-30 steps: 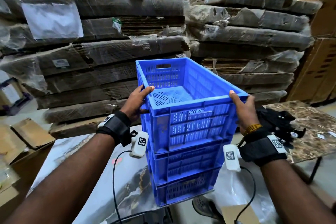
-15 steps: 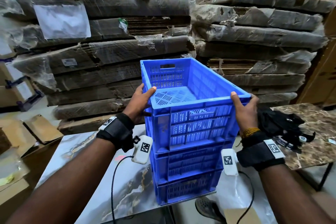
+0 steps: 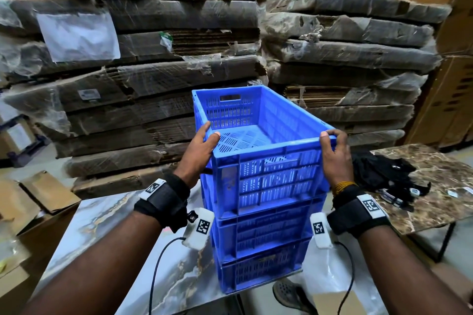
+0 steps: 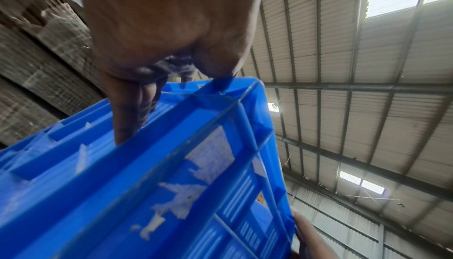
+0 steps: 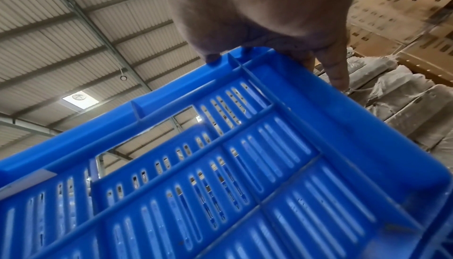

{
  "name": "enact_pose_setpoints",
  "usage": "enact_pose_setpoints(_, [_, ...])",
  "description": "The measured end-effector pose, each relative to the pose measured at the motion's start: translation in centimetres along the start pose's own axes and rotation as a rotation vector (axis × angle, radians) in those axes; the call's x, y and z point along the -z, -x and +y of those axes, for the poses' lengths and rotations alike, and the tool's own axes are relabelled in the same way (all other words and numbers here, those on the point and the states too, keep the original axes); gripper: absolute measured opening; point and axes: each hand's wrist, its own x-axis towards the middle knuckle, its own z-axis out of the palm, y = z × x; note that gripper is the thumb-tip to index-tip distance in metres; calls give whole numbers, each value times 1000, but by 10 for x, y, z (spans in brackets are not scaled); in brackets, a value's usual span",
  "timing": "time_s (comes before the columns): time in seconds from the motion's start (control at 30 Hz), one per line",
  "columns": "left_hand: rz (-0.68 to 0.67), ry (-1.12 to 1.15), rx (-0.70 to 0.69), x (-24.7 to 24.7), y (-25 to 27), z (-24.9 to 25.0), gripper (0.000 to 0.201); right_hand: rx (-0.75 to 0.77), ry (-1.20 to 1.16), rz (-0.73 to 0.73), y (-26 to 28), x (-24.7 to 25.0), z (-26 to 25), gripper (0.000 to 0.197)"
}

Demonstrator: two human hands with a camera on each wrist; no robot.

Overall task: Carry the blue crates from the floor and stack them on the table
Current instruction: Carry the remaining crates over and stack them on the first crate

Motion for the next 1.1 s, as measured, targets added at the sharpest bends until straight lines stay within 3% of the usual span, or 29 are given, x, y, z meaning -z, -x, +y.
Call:
enact_pose_setpoints(0.13, [-61,-106,-2,4,6,-1,85,-62,48,13,5,-4,-6,43])
enact_pose_setpoints(0.2, [6,-247,-117,2,13,0,89,21,78,69,17,-7,-12,46])
enact_pose_setpoints(0.27, [68,-392,-318,1,23,2,79,195,80,114,35,-11,-18,46])
enact_pose_setpoints(0.33, [17,-466,-457,2,33,0,67,324,86,65,50,-18,-20,45])
enact_pose_setpoints(0.43, [-190,-615,-523,9,34,-11,66,373,222,-127,60,-26,-12,52])
enact_pose_setpoints(0.57, [-244,-686,-531,17,33,-13,53,398,292,-203,61,-21,-7,67])
enact_pose_setpoints(0.7, [-284,-669,-533,20,36,-10,66,307,289,-276,82,-10,-18,76])
enact_pose_setpoints(0.83, [-298,-581,-557,22,42,-12,76,203,244,-328,140,7,-7,74])
enact_pose_setpoints(0.9, [-232,-514,-629,23,56,-16,68,106,163,-371,175,20,4,67])
enact_pose_setpoints(1.0, [-142,-409,-838,15,92,-29,41,-68,105,-353,237,51,21,55])
enact_pose_setpoints(1.07, [-176,-326,-909,5,115,-38,28,-155,130,-313,275,71,28,50])
enact_pose_setpoints(1.1, [-257,-280,-896,-6,127,-44,25,-198,143,-279,297,83,32,50])
